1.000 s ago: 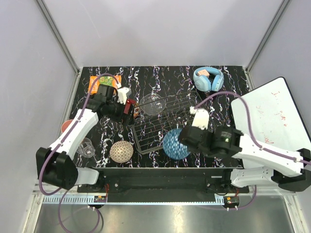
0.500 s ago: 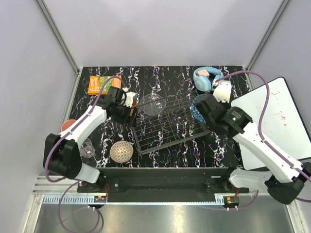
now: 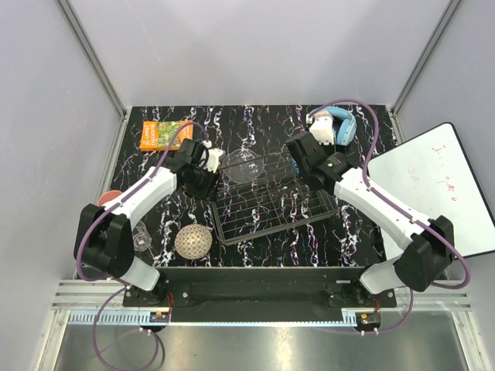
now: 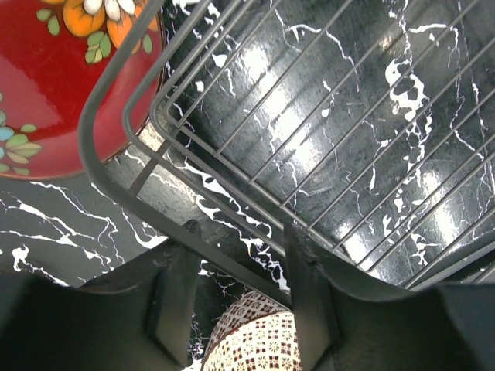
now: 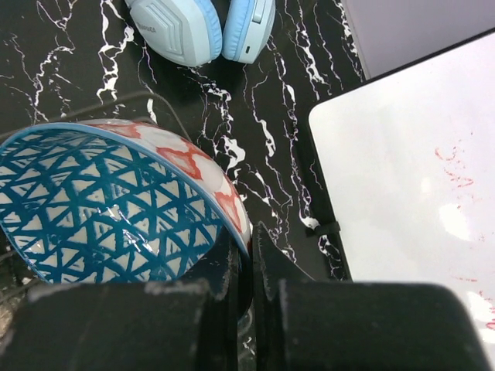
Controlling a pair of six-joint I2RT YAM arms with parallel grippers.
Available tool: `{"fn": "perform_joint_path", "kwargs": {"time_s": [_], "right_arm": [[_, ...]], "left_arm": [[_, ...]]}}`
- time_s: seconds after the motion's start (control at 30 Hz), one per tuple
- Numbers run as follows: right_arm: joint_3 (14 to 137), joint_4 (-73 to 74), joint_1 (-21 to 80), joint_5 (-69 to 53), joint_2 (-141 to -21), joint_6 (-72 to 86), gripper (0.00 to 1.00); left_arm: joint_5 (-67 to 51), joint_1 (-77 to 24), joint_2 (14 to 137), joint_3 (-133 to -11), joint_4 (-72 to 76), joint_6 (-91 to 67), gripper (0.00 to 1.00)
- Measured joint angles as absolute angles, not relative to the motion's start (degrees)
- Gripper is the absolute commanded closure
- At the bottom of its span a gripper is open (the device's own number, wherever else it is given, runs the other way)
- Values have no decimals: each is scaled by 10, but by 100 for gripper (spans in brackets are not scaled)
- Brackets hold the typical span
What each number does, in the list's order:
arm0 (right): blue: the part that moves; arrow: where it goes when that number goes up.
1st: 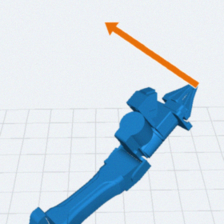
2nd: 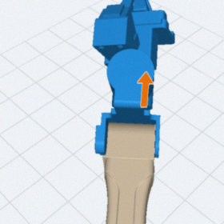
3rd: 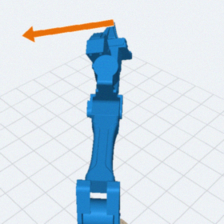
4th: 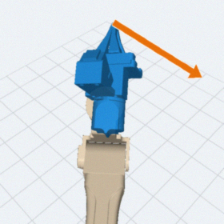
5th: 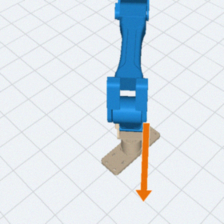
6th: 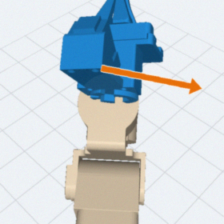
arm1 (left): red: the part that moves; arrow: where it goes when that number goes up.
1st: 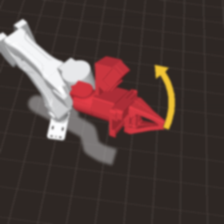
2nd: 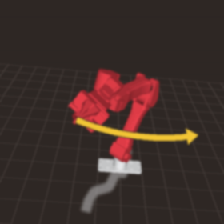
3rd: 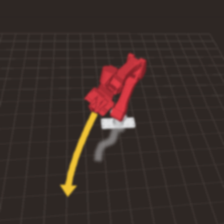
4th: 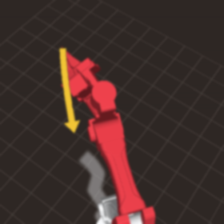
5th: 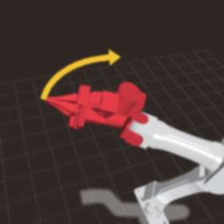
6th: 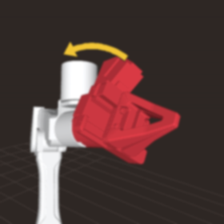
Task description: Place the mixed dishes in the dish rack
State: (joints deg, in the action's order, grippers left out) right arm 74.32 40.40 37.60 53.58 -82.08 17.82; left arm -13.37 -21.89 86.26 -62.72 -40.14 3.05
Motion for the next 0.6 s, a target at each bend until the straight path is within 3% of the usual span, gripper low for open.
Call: {"fn": "perform_joint_path", "kwargs": {"time_s": [0.4,0.6], "right_arm": [[702,360,374,600,-833,118,100],[682,411,375,625,-833,137,100]], "left_arm": [[-125,-237,886,-652,-392,69,63],[-101,-238,915,-688,-393,87,62]]}}
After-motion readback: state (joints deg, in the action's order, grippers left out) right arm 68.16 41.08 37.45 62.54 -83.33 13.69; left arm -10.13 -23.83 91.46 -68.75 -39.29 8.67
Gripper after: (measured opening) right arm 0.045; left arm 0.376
